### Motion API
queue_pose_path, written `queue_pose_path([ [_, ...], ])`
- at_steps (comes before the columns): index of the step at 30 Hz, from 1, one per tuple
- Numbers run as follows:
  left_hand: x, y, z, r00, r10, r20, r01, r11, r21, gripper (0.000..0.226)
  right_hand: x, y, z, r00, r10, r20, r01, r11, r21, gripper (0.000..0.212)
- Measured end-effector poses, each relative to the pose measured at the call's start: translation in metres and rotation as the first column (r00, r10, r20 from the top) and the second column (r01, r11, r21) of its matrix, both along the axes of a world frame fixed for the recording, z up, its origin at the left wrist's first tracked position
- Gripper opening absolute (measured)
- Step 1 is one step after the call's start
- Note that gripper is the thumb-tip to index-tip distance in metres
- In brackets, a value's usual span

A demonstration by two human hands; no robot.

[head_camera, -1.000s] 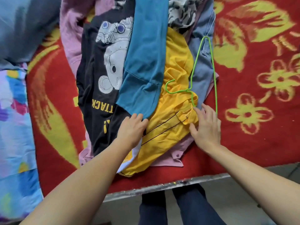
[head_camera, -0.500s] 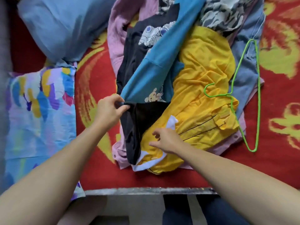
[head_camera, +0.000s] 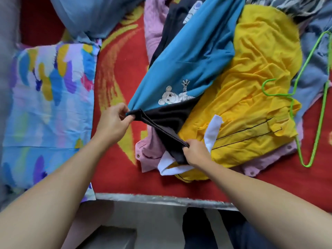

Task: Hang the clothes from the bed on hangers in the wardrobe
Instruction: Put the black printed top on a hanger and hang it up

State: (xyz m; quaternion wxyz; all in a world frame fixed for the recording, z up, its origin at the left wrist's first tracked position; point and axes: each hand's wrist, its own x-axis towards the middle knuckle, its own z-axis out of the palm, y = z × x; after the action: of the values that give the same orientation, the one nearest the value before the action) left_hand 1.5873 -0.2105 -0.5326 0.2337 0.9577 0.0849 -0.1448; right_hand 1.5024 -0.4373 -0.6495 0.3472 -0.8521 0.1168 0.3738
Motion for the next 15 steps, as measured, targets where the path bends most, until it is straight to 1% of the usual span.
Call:
queue_pose_path([
  [2, -0.026, 0.016, 0.007, 0.998, 0.003, -0.065, -0.001, 1.0, 0.018, 0.017, -0.002, -0.023, 0.014, 0.997, -0.06, 0.037, 0.06, 0.998, 0.009, 0.018],
  [4, -0.049, 0.025, 0.019, 0.994, -0.015, -0.109, 0.016, 1.0, 0.01, 0.02, -0.001, -0.04, 0.038, 0.989, -0.095, 0.113, 0.096, 0.995, -0.003, 0.013],
  [6, -0.065, 0.026, 0.036, 0.993, -0.061, -0.098, 0.06, 0.998, -0.017, 0.017, 0.0, -0.054, 0.069, 0.968, -0.132, 0.212, 0.137, 0.99, -0.011, 0.01],
  [8, -0.072, 0.019, 0.062, 0.993, -0.112, -0.037, 0.11, 0.992, -0.061, 0.014, 0.002, -0.066, 0.106, 0.925, -0.215, 0.314, 0.216, 0.976, 0.032, 0.013],
  [10, -0.069, 0.011, 0.094, 0.983, -0.171, 0.065, 0.177, 0.978, -0.109, 0.01, 0.006, -0.08, 0.148, 0.865, -0.299, 0.403, 0.294, 0.953, 0.075, 0.019],
  [12, -0.059, 0.004, 0.133, 0.961, -0.213, 0.179, 0.239, 0.961, -0.14, 0.008, 0.011, -0.093, 0.198, 0.787, -0.347, 0.51, 0.34, 0.934, 0.111, 0.021],
  [15, -0.042, -0.011, 0.206, 0.924, -0.207, 0.322, 0.277, 0.942, -0.187, 0.01, 0.019, -0.109, 0.285, 0.648, -0.405, 0.645, 0.359, 0.909, 0.21, 0.021],
])
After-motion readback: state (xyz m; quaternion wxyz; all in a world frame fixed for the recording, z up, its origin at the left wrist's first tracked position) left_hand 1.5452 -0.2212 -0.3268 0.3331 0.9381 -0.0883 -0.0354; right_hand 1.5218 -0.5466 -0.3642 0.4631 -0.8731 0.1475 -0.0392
